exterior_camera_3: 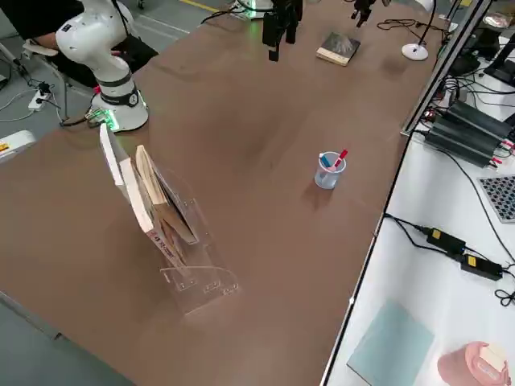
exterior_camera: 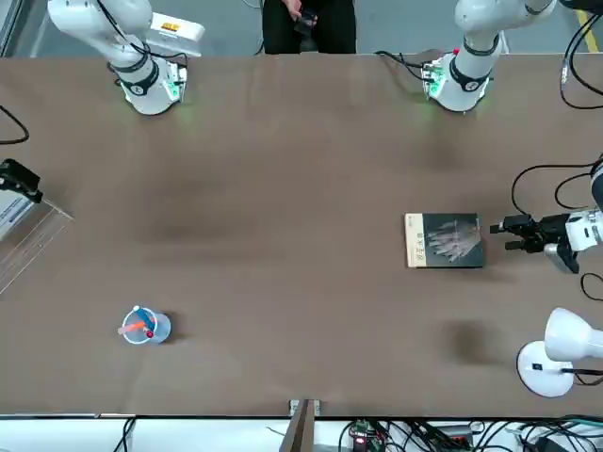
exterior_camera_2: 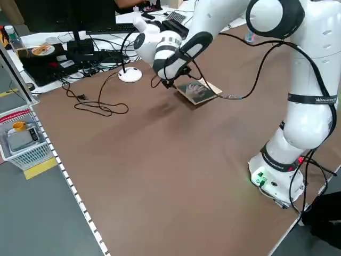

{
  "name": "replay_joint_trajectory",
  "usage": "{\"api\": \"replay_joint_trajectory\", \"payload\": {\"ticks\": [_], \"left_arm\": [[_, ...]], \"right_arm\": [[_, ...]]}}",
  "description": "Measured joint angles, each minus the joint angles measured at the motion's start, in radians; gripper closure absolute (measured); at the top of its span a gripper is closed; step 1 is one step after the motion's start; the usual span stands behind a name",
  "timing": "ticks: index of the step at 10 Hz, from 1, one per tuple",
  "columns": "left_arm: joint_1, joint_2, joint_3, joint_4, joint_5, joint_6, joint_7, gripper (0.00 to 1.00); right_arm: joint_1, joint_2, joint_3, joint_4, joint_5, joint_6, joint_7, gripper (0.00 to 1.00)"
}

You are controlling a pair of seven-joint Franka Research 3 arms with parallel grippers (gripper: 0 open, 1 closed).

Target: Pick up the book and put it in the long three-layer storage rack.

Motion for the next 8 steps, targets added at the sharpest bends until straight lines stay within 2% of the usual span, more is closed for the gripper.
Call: {"api": "replay_joint_trajectory", "payload": {"ticks": [8], "left_arm": [[0.03,0.108,-0.001,0.02,-0.09,0.0,0.096,0.03]], "right_arm": [[0.0,0.0,0.0,-0.002,0.0,0.012,0.0,0.0]]}}
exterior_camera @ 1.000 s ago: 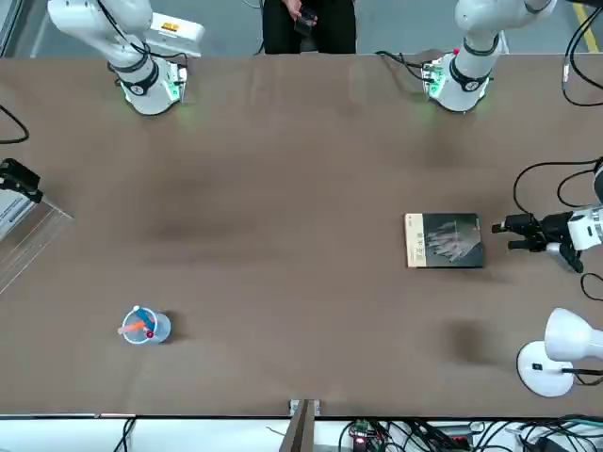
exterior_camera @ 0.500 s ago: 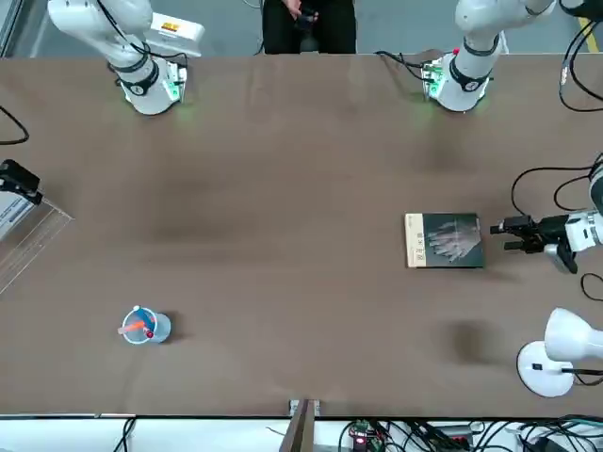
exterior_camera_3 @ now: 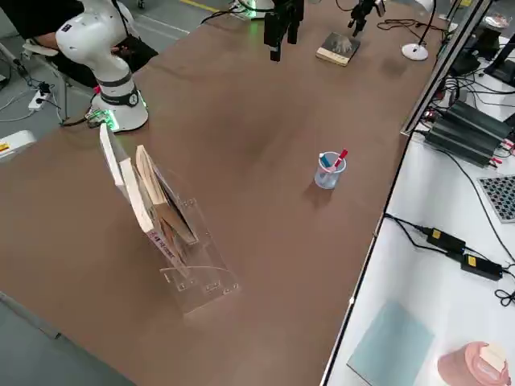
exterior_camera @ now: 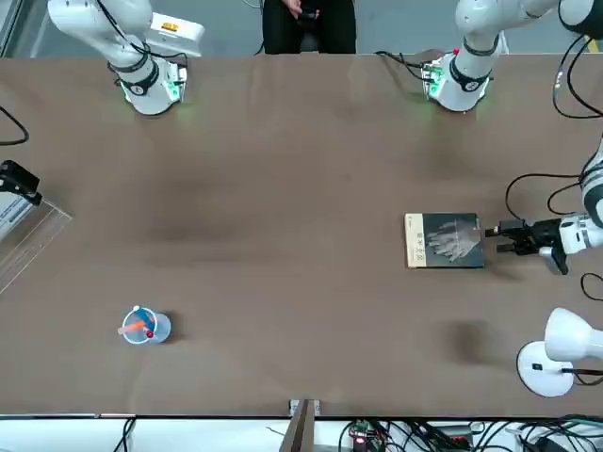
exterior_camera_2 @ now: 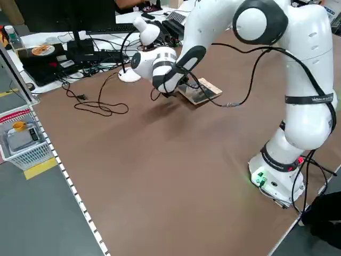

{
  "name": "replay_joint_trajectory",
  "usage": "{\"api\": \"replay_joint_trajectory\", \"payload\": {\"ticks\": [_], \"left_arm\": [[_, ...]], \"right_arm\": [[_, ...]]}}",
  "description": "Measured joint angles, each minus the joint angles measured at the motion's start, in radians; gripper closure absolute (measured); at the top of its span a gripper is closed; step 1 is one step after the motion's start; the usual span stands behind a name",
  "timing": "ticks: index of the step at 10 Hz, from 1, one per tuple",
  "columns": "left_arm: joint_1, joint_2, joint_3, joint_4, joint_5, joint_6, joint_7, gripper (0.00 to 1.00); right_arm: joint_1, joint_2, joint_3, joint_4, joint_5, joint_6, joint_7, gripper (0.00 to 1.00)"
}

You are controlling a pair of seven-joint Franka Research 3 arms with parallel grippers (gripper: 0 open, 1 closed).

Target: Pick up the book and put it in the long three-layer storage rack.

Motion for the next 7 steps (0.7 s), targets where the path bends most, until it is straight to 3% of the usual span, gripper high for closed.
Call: {"api": "replay_joint_trajectory", "payload": {"ticks": [7], "left_arm": [[0.0,0.014,-0.006,0.013,-0.037,-0.001,0.0,0.07]], "right_arm": [[0.004,-0.002,0.001,0.001,0.0,0.0,0.0,0.0]]}}
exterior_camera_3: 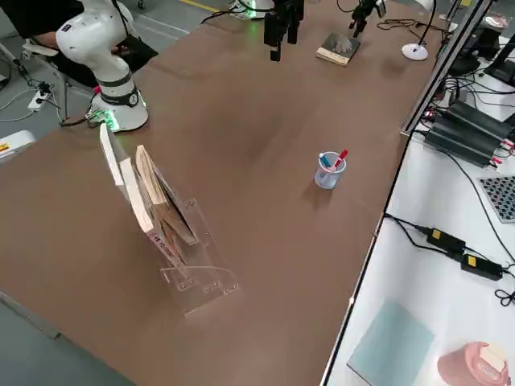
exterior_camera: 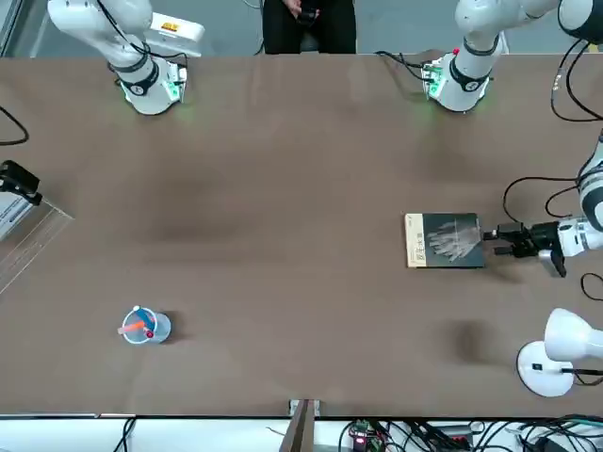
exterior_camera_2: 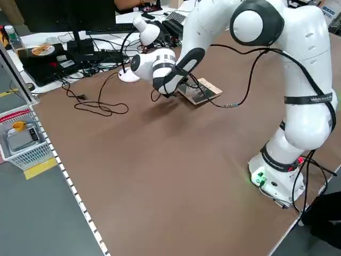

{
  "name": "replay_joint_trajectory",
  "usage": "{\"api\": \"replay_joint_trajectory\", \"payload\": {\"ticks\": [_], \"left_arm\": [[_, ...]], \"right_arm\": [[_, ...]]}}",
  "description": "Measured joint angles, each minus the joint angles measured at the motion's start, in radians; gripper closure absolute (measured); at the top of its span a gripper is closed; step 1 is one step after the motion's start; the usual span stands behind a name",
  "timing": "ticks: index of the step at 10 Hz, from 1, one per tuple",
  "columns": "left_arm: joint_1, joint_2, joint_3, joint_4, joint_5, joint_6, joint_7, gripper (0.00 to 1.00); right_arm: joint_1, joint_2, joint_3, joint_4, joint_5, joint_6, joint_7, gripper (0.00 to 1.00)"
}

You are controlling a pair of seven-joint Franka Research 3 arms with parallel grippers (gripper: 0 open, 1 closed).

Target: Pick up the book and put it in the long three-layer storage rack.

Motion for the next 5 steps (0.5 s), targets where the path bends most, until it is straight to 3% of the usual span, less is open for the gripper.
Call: {"api": "replay_joint_trajectory", "payload": {"ticks": [5], "left_arm": [[-0.009,0.018,-0.012,0.001,-0.041,0.0,0.0,0.08]], "right_arm": [[0.027,-0.015,0.001,0.009,0.0,-0.005,0.014,0.0]]}}
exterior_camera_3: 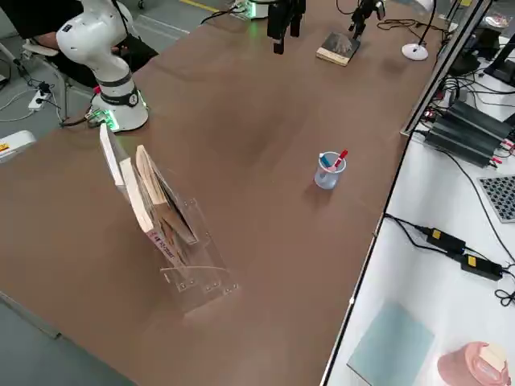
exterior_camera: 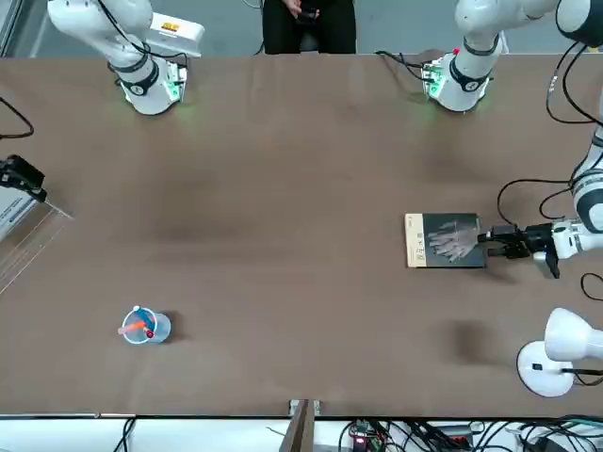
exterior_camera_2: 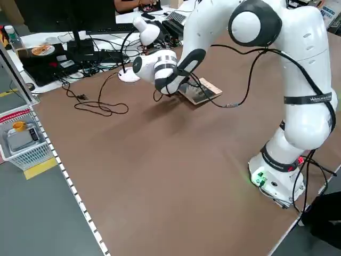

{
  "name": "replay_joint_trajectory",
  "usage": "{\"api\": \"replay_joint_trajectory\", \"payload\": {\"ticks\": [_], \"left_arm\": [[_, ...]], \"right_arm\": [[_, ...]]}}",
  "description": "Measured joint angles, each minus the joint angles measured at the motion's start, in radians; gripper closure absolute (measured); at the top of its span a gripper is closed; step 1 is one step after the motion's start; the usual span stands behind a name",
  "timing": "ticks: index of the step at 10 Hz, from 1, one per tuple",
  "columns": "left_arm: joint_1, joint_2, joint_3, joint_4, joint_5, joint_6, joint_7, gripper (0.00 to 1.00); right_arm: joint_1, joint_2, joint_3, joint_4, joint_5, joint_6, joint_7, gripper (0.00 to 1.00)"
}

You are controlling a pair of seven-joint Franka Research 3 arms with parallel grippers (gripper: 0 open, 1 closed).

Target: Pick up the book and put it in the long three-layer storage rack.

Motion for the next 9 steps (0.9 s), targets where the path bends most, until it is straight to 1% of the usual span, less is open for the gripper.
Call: {"api": "replay_joint_trajectory", "payload": {"ticks": [4,9], "left_arm": [[-0.006,0.028,-0.013,0.004,-0.03,0.0,0.0,0.09],[-0.007,0.052,-0.019,0.034,-0.031,0.0,0.0,0.1]], "right_arm": [[0.01,-0.01,0.0,0.0,0.0,-0.005,0.012,0.0],[0.01,-0.01,0.0,0.0,0.0,-0.006,0.013,0.0]]}}
